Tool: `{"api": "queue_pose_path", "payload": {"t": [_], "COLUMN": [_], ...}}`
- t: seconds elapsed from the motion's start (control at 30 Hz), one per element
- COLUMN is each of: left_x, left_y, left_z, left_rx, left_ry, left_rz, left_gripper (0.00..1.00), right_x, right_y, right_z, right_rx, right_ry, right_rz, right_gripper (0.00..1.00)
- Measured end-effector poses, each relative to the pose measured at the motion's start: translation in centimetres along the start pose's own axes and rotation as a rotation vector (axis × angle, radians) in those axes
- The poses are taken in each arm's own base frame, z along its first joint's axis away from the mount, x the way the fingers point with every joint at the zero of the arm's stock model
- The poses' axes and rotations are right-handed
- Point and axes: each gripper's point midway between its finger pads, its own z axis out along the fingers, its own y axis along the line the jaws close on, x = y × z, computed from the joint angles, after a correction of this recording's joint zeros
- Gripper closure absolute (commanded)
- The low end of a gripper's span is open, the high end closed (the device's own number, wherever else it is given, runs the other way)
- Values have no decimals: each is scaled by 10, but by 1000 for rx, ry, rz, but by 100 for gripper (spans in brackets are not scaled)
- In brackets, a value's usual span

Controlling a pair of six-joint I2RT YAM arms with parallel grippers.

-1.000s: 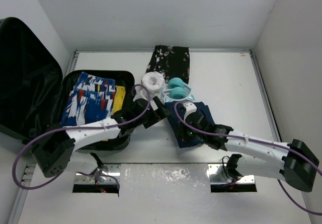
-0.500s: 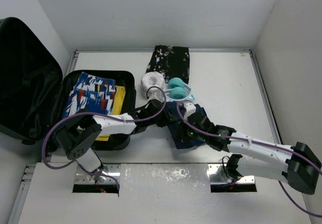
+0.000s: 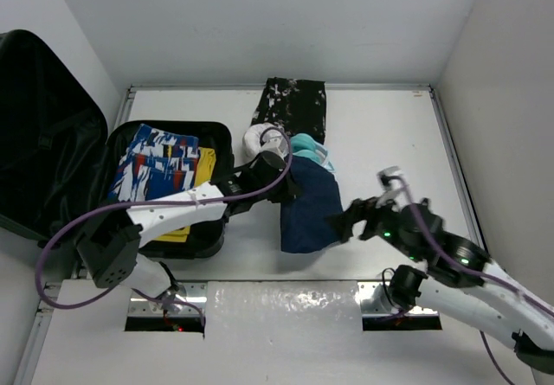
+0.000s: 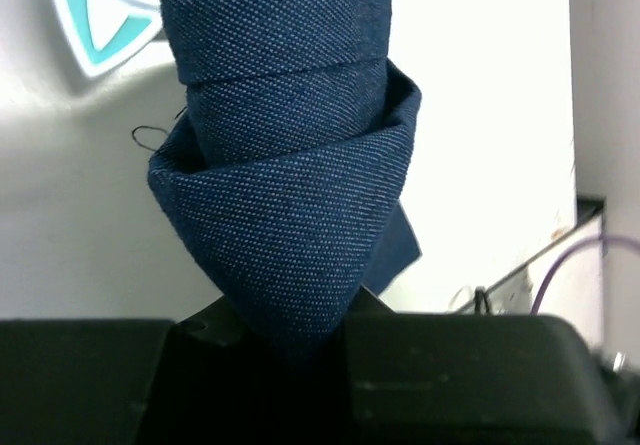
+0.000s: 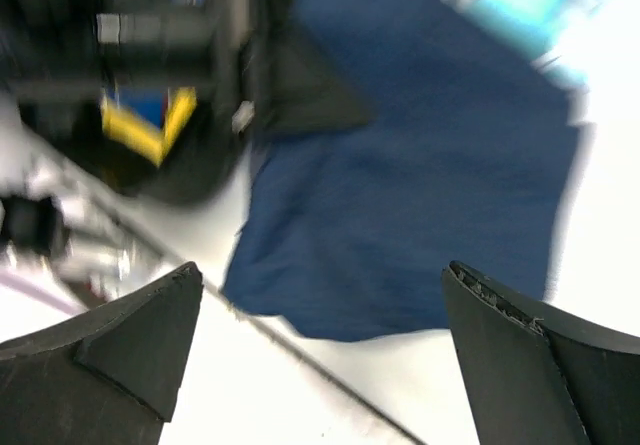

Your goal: Pack the luggage

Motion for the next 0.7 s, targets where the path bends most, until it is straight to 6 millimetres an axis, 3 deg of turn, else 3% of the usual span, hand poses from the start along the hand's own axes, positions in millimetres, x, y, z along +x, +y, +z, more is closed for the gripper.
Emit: {"api": "queue_pose_path", "payload": {"t": [0.1, 0.17, 0.23, 0.37, 0.47, 0.57, 0.7], "left_x": [-8, -15, -25, -61, -109, -172, -258], "left_y": [-8, -15, -24, -44, -40, -16, 41], "left_z": [-18, -29, -39, -62, -81, -103, -143], "left_rx": [14, 19, 25, 63, 68, 17, -85], "left_ry": [14, 30, 36, 2, -47, -152, -332], "left_rz": [100, 166, 222, 276, 256, 205, 86], "left_gripper": [100, 100, 100, 100, 100, 100, 100], "right_x": [-47, -66, -73, -67, -60, -57, -56], "right_y": [-8, -14, -21, -34, -40, -43, -44], "right_z": [-39, -59, -68, -69, -64, -60, -57], "right_rx": [55, 90, 130, 203, 242, 259, 271], "right_ry": [-147, -206, -222, -176, -130, -106, -90], "right_rz": [17, 18, 7, -45, -87, -118, -147], "right_gripper": [1, 1, 1, 1, 1, 1, 1]}}
